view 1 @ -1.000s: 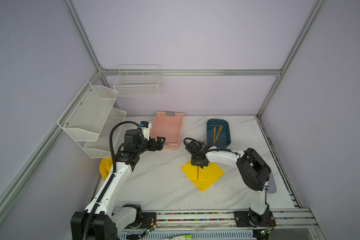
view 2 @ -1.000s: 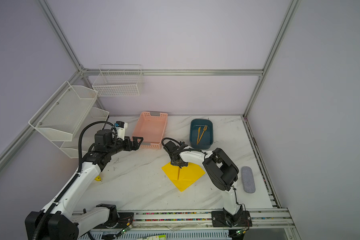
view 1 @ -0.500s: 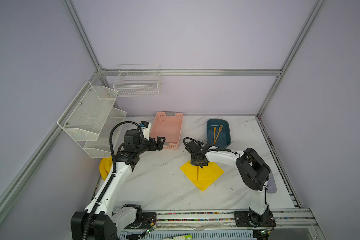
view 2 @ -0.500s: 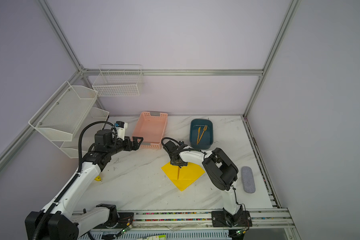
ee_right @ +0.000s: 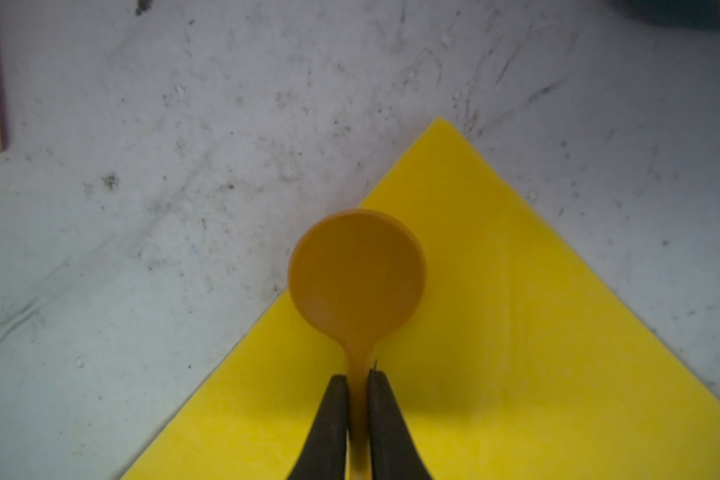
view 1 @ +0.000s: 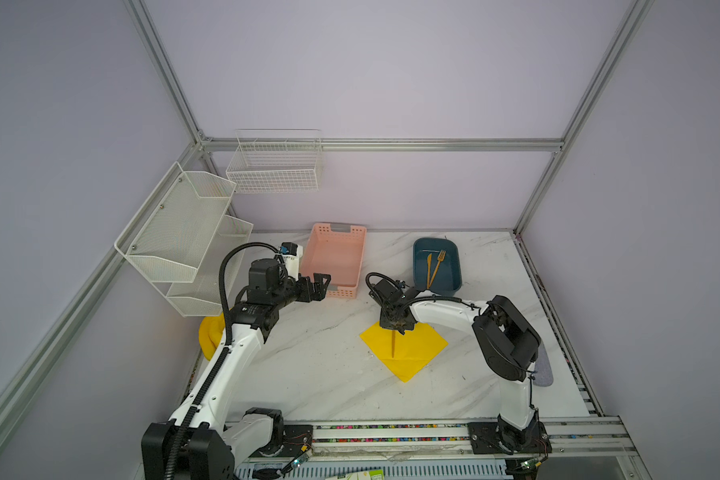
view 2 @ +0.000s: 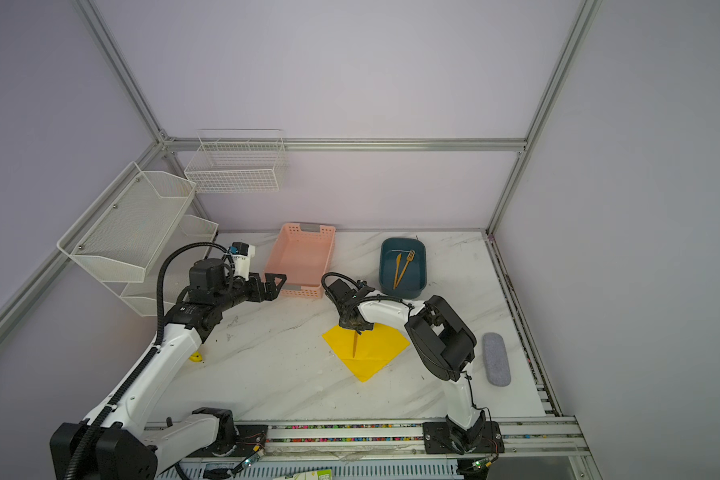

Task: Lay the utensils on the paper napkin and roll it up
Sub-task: 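Lower the spoon onto the napkin center with the right gripper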

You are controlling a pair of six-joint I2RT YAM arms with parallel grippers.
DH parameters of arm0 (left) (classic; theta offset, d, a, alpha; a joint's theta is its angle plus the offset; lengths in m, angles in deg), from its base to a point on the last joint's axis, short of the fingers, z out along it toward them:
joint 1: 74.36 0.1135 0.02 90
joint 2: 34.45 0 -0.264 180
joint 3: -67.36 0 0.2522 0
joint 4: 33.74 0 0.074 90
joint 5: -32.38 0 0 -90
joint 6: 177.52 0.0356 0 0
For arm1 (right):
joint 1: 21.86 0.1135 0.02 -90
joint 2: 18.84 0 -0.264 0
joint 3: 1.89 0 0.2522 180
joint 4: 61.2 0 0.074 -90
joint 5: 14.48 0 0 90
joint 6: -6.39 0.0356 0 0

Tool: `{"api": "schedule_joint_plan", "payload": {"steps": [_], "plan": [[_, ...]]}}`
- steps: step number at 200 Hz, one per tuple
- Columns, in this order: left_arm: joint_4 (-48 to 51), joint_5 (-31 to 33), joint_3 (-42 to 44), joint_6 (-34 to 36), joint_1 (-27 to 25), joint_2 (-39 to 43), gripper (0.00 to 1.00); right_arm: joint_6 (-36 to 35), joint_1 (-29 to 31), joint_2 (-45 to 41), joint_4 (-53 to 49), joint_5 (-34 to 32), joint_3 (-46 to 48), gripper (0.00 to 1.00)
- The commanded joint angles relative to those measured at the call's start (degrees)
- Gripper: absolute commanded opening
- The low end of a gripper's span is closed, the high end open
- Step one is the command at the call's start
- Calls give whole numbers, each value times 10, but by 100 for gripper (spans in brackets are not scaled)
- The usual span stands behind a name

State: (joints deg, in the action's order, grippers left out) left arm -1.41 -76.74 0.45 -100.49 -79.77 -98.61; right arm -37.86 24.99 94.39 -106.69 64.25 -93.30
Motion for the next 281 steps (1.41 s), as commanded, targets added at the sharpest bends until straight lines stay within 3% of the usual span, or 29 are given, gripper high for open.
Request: {"api": "schedule_joint_plan", "payload": {"steps": [1, 281], "plan": [[-7, -2, -23, -4, 0, 8, 100, 3, -3, 16, -11, -4, -8, 15], [-6, -1, -23, -4, 2, 8, 100, -2, -3, 0, -31, -18, -14, 12]]}}
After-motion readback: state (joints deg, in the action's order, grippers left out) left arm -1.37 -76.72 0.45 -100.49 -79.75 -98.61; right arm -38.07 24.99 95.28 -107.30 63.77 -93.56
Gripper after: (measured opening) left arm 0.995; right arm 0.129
